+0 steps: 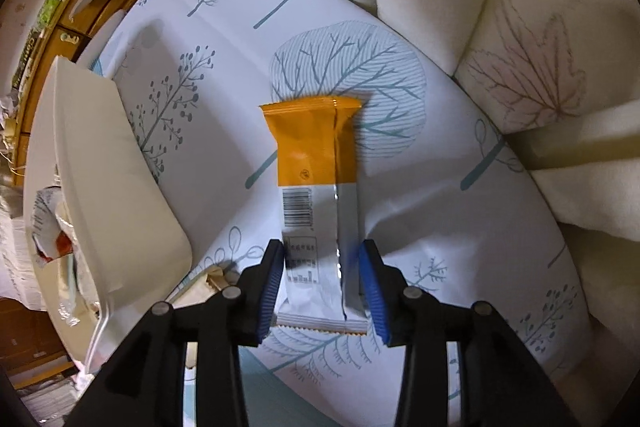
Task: Organize snacks
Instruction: 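Carry the bar and pastry over the tray and open both grippers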
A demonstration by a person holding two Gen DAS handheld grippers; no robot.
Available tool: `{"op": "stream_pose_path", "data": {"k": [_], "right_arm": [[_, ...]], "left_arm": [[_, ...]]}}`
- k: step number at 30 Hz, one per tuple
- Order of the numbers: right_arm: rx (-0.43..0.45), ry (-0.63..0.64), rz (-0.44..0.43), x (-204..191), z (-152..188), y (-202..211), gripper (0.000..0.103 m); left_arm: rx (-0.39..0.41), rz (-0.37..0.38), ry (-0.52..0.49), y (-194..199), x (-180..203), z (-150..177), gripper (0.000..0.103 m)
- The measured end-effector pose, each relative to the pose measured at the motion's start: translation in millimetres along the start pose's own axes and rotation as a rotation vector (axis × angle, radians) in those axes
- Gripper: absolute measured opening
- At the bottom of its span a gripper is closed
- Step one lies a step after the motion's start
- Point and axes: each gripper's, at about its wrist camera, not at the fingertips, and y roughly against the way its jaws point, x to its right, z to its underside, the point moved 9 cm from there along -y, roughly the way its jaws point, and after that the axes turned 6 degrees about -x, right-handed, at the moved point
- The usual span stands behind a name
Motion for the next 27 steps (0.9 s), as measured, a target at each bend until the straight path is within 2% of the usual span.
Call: {"op": "stream_pose_path", "data": {"k": [9, 11, 22, 27], "right_arm": [[0.023, -0.034, 0.017, -12, -1, -6, 0.036], [0.024, -0.036, 0.009, -15, 3, -5, 0.032], [0.072, -0.043, -0.038, -19, 20, 27, 0.031], [0.136, -0.008, -0.064, -32, 24, 57, 0.031]], "left_arm": [[0.042, 0.018, 0.09, 23, -28, -28, 0.038], [0.043, 0.023, 0.09, 25, -33, -33, 0.037], [0.104, 0.043, 0.05, 59, -49, -75, 0.038], [0.127, 0.042, 0.022, 68, -52, -99, 0.038]]}}
